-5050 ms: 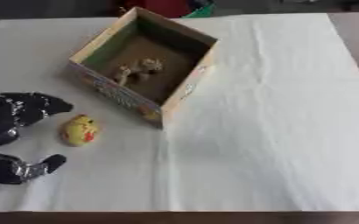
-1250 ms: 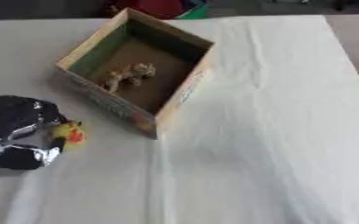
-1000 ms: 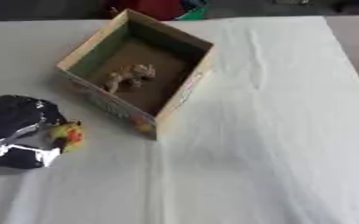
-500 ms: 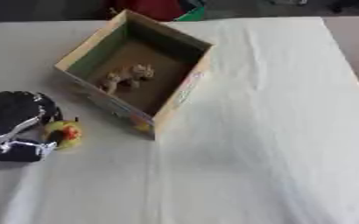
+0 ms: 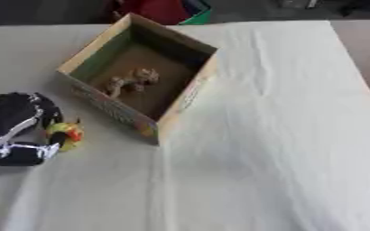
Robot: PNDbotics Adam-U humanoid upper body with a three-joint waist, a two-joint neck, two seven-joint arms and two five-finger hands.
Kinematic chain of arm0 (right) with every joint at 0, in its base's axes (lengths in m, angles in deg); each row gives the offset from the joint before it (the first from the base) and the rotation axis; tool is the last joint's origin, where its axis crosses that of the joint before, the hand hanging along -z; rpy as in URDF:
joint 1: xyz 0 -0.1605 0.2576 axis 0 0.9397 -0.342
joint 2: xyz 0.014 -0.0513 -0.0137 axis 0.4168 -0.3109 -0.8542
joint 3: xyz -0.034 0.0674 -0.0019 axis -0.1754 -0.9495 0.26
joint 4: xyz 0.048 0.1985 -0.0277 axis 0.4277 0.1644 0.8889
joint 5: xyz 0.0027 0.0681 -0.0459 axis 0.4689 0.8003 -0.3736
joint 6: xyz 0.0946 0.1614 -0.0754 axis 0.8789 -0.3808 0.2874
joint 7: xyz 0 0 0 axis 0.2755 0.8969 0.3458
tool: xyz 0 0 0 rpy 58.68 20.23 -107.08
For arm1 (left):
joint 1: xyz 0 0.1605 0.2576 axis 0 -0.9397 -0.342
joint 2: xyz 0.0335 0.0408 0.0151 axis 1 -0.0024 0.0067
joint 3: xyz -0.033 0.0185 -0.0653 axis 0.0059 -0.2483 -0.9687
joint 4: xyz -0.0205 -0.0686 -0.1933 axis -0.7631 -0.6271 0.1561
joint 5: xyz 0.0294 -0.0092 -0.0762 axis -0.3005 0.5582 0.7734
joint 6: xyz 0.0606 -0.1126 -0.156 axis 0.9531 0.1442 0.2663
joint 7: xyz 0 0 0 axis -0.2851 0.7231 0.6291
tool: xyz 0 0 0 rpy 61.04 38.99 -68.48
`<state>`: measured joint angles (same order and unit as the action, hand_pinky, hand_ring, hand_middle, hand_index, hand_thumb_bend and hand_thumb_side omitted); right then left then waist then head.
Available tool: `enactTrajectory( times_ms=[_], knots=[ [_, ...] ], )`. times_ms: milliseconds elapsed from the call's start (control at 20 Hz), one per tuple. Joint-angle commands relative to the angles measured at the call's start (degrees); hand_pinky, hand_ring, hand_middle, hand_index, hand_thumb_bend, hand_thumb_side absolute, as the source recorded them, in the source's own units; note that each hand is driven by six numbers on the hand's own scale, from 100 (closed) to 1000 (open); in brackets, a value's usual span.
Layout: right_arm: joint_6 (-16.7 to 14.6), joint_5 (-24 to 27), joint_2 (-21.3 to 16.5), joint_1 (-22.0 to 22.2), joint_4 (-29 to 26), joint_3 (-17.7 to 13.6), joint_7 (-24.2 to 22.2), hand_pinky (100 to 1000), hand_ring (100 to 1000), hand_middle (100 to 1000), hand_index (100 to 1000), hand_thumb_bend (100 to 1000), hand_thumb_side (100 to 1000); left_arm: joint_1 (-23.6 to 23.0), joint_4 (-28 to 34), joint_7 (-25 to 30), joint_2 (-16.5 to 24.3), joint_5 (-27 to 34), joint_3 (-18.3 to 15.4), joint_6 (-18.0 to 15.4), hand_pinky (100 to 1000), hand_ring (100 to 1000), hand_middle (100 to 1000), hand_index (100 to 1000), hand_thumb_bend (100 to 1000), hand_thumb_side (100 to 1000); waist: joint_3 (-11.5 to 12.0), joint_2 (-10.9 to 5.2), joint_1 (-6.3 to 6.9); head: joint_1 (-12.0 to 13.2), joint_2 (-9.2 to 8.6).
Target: Pick up objects on the table and place them in the box.
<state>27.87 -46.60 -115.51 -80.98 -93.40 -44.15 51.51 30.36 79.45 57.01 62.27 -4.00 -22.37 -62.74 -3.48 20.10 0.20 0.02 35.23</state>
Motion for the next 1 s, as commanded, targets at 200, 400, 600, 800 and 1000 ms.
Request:
enactTrajectory(
  times_ms=[200,400,600,800,1000],
  knots=[
    [0.21,0.43,-0.78,-0.20,-1.13,-0.95,0.03,812,1000,634,794,100,906,0.10,3.43,-2.05,2.51,2.24,-1.91,1.43,238,353,353,423,100,330,0.21,-1.76,-0.08,-0.31,-0.01],
    [0.36,0.45,-0.89,-0.03,-1.13,-1.03,0.13,812,1000,634,794,100,909,-0.81,6.09,-1.22,3.82,3.61,-3.39,1.88,246,354,364,444,100,340,0.53,-2.06,-0.06,-1.07,0.81],
    [0.37,0.60,-1.07,-0.11,-1.13,-1.04,0.26,813,1000,635,794,100,907,-1.53,7.83,-2.20,4.64,5.00,-5.44,1.74,247,346,357,438,100,352,0.66,-2.30,-0.06,-1.63,1.23],
    [0.16,0.88,-1.39,-0.41,-1.13,-1.00,0.46,813,1000,636,794,100,907,-0.66,7.95,-4.59,5.76,6.22,-7.11,0.25,249,345,357,437,100,357,0.61,-2.45,-0.02,-1.82,1.16],
    [0.19,1.00,-1.55,-0.60,-1.13,-0.83,0.36,813,1000,636,793,100,908,2.50,7.95,-6.52,6.76,8.64,-8.93,-0.83,260,344,355,435,100,363,0.34,-2.51,0.24,-1.55,1.27]
  ],
)
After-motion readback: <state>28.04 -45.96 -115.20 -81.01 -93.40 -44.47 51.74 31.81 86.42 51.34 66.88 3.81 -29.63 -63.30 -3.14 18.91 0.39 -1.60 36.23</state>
